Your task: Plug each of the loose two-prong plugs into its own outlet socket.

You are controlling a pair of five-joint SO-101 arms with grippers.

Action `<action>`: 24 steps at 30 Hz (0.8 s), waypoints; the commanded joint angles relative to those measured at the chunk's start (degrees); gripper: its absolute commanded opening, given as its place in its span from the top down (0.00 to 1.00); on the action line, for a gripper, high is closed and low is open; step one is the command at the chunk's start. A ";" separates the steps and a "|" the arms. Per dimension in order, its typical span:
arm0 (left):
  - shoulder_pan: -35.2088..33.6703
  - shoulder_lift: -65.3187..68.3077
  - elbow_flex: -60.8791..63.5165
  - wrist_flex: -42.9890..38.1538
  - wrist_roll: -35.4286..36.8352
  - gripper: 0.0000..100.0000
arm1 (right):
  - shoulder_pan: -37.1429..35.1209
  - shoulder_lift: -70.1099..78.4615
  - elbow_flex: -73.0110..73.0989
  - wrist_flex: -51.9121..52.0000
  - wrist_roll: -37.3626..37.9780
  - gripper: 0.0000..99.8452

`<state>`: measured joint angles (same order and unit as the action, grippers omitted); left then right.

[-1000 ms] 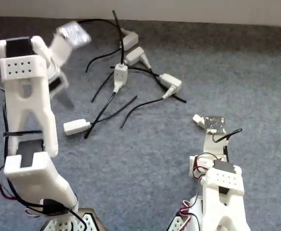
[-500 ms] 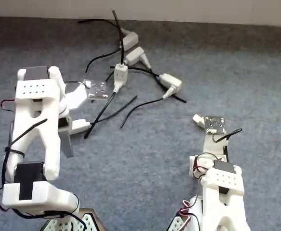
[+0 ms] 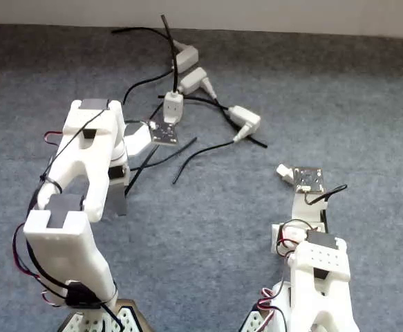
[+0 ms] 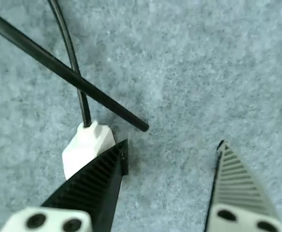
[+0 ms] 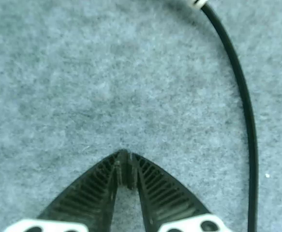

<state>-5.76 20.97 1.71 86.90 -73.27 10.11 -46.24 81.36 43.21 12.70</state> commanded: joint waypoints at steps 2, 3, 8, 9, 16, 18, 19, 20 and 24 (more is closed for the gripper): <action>-0.57 1.27 -5.32 -0.70 0.35 0.72 | 0.31 -0.57 0.13 -1.63 -0.18 0.99; -0.66 1.54 -6.20 -0.26 0.35 0.72 | 0.31 -0.57 0.13 -1.63 -0.18 0.99; -0.48 -1.27 -12.09 8.53 0.18 0.72 | 0.31 -0.57 0.13 -1.63 -0.18 0.99; -0.48 -2.59 -13.93 10.99 0.09 0.72 | 0.31 -0.57 0.13 -1.63 -0.18 0.99; -2.51 -6.64 -20.18 9.32 -0.18 0.72 | 0.31 -0.57 0.13 -1.63 -0.18 0.99; -3.12 -4.00 -19.47 2.46 0.09 0.72 | 0.31 -0.57 0.13 -1.63 -0.18 0.99; -3.82 -2.15 -19.12 -0.53 0.26 0.72 | 0.31 -0.57 0.13 -1.63 -0.18 0.99; -4.26 0.04 -19.12 -3.16 0.26 0.72 | 0.31 -0.57 0.13 -1.63 -0.18 0.99; -5.23 7.43 -19.91 -9.49 0.26 0.72 | 0.31 -0.57 0.13 -1.63 -0.18 0.99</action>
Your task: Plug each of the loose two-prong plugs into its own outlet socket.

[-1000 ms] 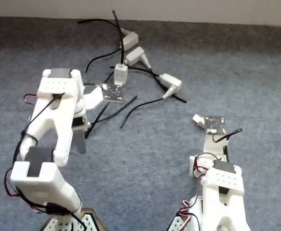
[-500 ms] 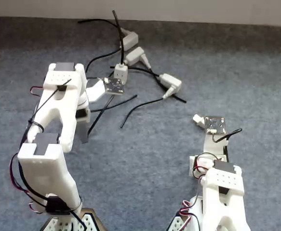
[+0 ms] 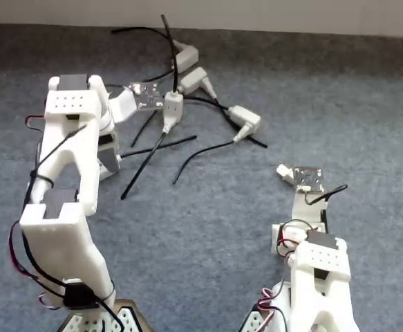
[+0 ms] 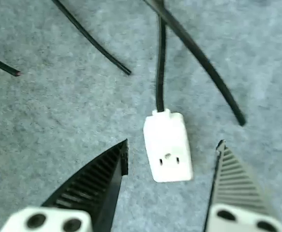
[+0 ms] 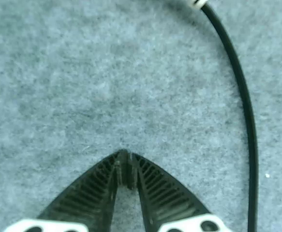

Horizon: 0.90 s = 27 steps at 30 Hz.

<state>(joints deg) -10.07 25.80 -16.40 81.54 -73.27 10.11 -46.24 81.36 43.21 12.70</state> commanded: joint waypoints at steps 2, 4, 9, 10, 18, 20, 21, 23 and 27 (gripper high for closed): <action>-1.10 5.58 -3.74 -5.27 0.26 0.72 | 0.31 -0.57 0.13 -1.63 -0.18 0.99; -1.36 8.13 -6.55 -5.27 0.26 0.72 | 0.31 -0.57 0.13 -1.63 -0.18 0.99; -2.77 14.20 -12.62 -5.45 0.26 0.72 | 0.31 -0.57 0.13 -1.63 -0.18 0.99; -3.30 15.43 -13.76 -5.19 0.26 0.72 | 0.31 -0.57 0.13 -1.63 -0.18 0.99; -7.52 18.95 -16.31 -5.10 0.26 0.72 | 0.31 -0.57 0.13 -1.63 -0.18 0.99; -7.78 16.57 -16.31 -4.04 0.26 0.72 | 0.31 -0.57 0.04 -1.63 -0.18 0.99; -7.78 14.64 -16.31 -2.20 0.26 0.72 | 0.31 -0.57 0.04 -1.63 -0.18 0.99; -7.43 10.33 -16.22 1.76 0.00 0.72 | 0.31 -0.57 0.04 -1.63 -0.18 0.99; -5.85 4.09 -16.04 5.10 0.00 0.77 | 0.31 -0.57 0.04 -1.63 -0.18 0.99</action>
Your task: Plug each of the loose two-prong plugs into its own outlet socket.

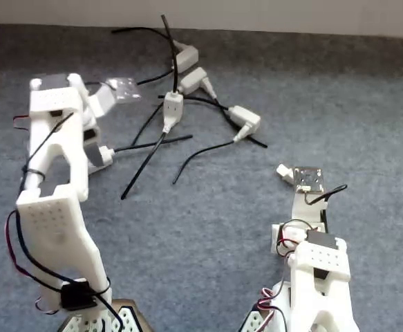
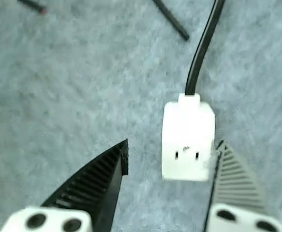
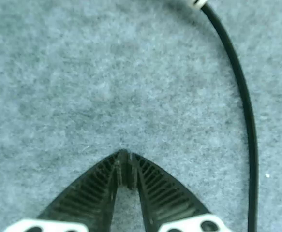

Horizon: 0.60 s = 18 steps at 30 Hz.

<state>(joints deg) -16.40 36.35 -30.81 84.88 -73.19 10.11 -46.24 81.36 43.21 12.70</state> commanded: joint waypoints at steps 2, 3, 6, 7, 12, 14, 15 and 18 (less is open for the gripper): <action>0.92 -7.87 -1.80 1.76 -0.18 0.87 | 0.31 -0.57 0.04 -1.63 -0.18 0.99; 1.10 -8.40 -1.80 1.76 -0.18 0.94 | 0.31 -0.57 0.04 -1.63 -0.18 0.99; 0.75 -9.19 -1.80 1.85 0.00 0.96 | 0.31 -0.57 0.04 -1.63 -0.18 0.99; 0.57 -8.92 -1.80 1.76 0.00 0.93 | 0.31 -0.57 0.04 -1.63 -0.18 0.99; -0.13 -7.60 0.48 2.55 1.67 0.81 | 0.31 -0.57 0.13 -1.63 -0.18 0.99; -0.22 -6.20 0.92 2.20 5.89 0.75 | 0.31 -0.57 0.13 -1.63 -0.18 0.99; -0.22 -5.23 0.92 2.20 7.38 0.71 | 0.31 -0.57 0.13 -1.63 -0.18 0.99; 0.22 -2.86 0.75 2.46 6.77 0.67 | 0.40 -0.57 0.13 -1.63 -0.18 0.99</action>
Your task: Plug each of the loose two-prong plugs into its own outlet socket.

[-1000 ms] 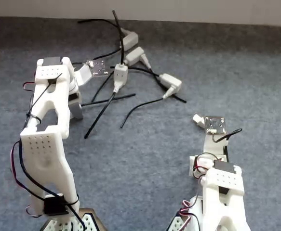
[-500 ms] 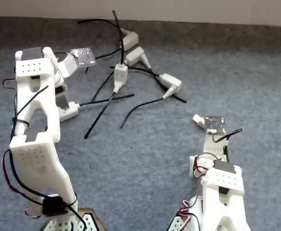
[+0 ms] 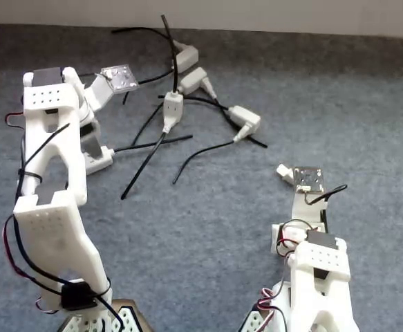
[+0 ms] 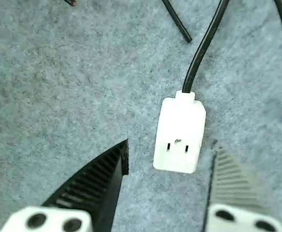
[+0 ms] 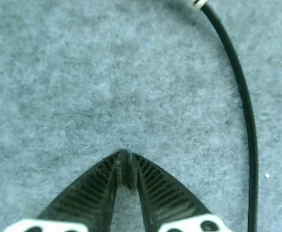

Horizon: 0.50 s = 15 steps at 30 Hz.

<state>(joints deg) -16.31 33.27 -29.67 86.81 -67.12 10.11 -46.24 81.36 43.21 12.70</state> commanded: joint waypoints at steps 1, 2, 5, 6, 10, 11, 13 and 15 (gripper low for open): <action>0.40 1.01 -0.40 0.53 0.62 0.67 | 0.40 -0.57 0.13 -1.63 -0.18 0.99; 0.75 1.71 -0.40 0.18 0.62 0.67 | 0.48 -0.57 0.13 -1.63 -0.18 0.99; 1.01 4.00 -0.40 -1.58 0.62 0.67 | 0.48 -0.57 0.13 -1.63 -0.18 0.99; 1.01 4.79 -0.48 -3.08 0.62 0.67 | 0.48 -0.57 0.13 -1.63 -0.18 0.99; 0.13 7.87 -0.48 -8.62 0.62 0.69 | 0.40 -0.57 0.13 -1.63 -0.18 0.99; -0.04 8.57 -0.48 -9.41 0.62 0.70 | 0.40 -0.57 0.13 -1.63 -0.18 0.99; -0.13 9.71 -0.48 -10.11 0.62 0.73 | 0.40 -0.57 0.13 -1.63 -0.18 0.99; -0.13 10.68 -0.48 -10.02 0.62 0.76 | 0.40 -0.57 0.13 -1.63 -0.18 0.99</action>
<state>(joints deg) -16.22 43.82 -29.67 78.02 -66.77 10.11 -46.24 81.36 43.21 12.70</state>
